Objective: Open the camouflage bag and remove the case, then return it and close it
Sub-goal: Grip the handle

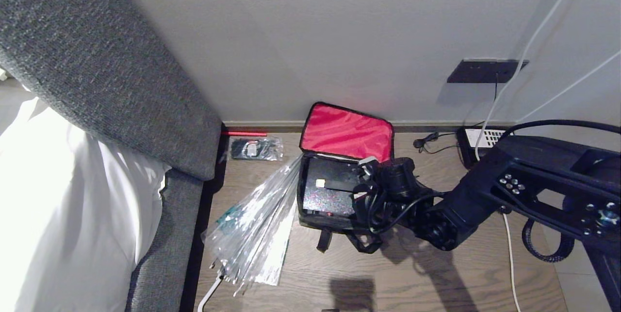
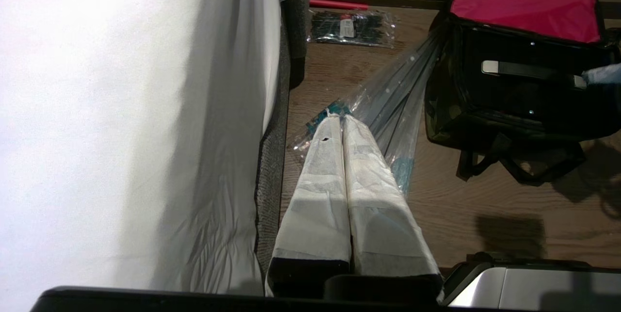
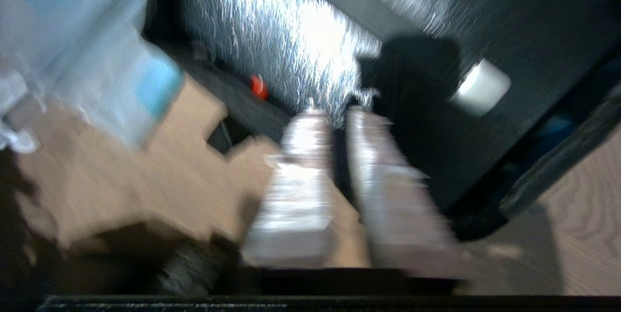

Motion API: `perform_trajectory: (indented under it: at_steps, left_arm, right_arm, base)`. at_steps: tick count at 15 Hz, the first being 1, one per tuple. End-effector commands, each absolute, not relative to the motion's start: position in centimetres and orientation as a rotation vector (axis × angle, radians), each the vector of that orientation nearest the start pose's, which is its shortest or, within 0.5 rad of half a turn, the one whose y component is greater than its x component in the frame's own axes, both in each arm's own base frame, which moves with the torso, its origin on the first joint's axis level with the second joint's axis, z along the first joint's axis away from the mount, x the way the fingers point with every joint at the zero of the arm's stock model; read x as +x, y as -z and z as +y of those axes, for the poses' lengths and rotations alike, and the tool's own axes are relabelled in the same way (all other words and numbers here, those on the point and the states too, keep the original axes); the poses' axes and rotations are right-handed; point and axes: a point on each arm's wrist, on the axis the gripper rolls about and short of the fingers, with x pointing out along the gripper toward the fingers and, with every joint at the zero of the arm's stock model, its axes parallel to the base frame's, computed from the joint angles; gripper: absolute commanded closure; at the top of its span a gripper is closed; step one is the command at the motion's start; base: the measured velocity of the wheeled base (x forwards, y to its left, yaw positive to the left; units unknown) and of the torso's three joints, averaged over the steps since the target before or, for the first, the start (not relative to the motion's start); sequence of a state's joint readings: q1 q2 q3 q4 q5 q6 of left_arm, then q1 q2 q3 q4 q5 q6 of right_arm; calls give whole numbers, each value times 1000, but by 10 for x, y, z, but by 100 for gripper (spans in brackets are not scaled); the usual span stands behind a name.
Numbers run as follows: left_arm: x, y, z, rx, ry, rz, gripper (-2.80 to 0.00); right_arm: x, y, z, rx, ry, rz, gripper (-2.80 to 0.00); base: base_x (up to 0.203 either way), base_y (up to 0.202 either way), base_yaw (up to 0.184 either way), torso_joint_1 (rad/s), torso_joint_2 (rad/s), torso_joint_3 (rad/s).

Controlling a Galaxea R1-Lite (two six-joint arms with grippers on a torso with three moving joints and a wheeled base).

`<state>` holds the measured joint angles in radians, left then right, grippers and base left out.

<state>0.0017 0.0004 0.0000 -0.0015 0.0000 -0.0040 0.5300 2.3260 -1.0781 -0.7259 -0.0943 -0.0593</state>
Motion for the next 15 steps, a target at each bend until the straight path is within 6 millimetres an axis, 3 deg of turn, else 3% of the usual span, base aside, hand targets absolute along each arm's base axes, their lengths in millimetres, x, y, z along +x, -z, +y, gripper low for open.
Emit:
perform_trajectory:
  at_steps: [1,4,7,13,15]
  left_arm:
    - [-23,-76,0,-5,-2,-3,0]
    - [-23,-76,0,-5,-3,-4,0]
    - [-23,-76,0,-5,-3,-3,0]
    - [-23,-76,0,-5,-3,-3,0]
    - [-23,-76,0,-5,-2,-3,0]
  right_arm:
    - [368,-12,213,-282,-451,511,-280]
    - [375,0,217,-409,-426,500,-280]
    - [380,-1,221,-582,-446,415,-280]
    - [381,-1,220,-1035,-163,232,-280]
    - [381,14,226,-1184,-141,172,-280]
  base:
    - [0,0,0,0,0,0]
    - [0,0,0,0,0,0]
    - [0,0,0,0,0,0]
    - [0,0,0,0,0,0]
    - [0,0,0,0,0,0]
